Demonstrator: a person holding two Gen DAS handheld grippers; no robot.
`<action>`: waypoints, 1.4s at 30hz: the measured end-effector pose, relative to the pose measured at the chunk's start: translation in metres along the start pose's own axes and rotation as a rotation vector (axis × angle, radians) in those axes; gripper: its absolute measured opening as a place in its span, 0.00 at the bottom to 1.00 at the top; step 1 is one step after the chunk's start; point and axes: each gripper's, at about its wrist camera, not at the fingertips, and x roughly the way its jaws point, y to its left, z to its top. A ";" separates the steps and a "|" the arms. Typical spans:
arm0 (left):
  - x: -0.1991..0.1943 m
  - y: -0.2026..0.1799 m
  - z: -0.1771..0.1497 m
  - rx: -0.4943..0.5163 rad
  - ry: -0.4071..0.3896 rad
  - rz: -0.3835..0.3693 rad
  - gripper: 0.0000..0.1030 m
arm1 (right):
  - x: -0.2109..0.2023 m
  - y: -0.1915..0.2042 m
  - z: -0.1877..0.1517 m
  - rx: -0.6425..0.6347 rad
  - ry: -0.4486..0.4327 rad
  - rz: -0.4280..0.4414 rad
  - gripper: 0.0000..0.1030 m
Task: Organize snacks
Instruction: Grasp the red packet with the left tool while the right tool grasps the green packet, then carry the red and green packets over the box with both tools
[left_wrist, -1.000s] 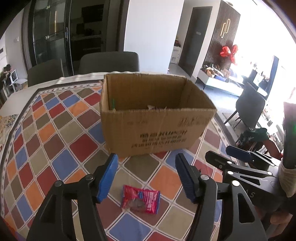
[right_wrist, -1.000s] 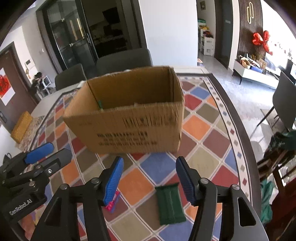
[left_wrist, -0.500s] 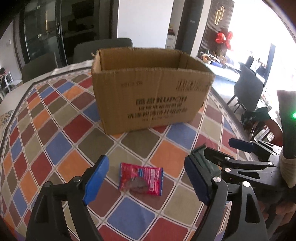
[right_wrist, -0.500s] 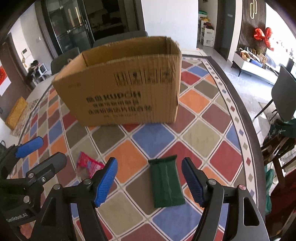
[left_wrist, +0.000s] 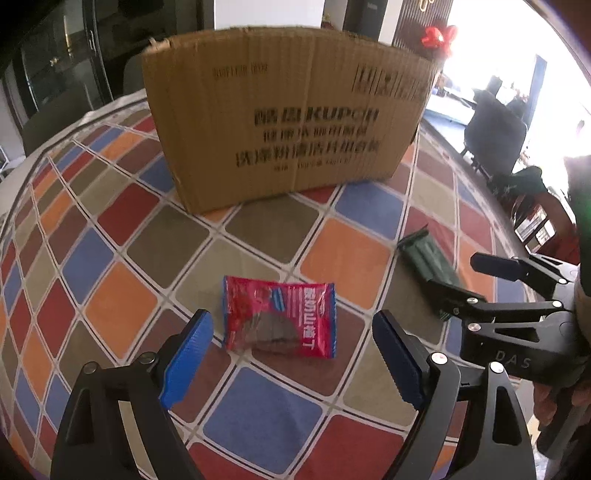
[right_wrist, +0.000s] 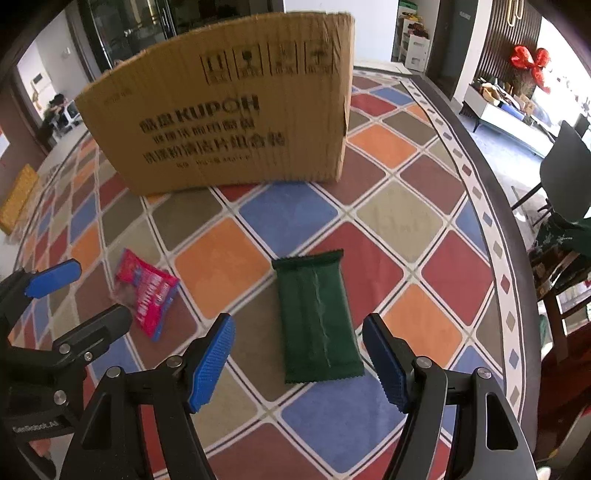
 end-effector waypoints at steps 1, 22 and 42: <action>0.004 0.000 -0.001 0.008 0.011 -0.003 0.86 | 0.002 0.000 -0.001 -0.001 0.006 0.000 0.70; 0.052 0.006 0.006 0.022 0.102 0.059 0.87 | 0.032 0.005 0.000 -0.039 0.058 -0.033 0.72; 0.037 0.003 -0.002 -0.043 0.037 0.026 0.63 | 0.021 0.005 -0.001 -0.020 0.008 0.011 0.44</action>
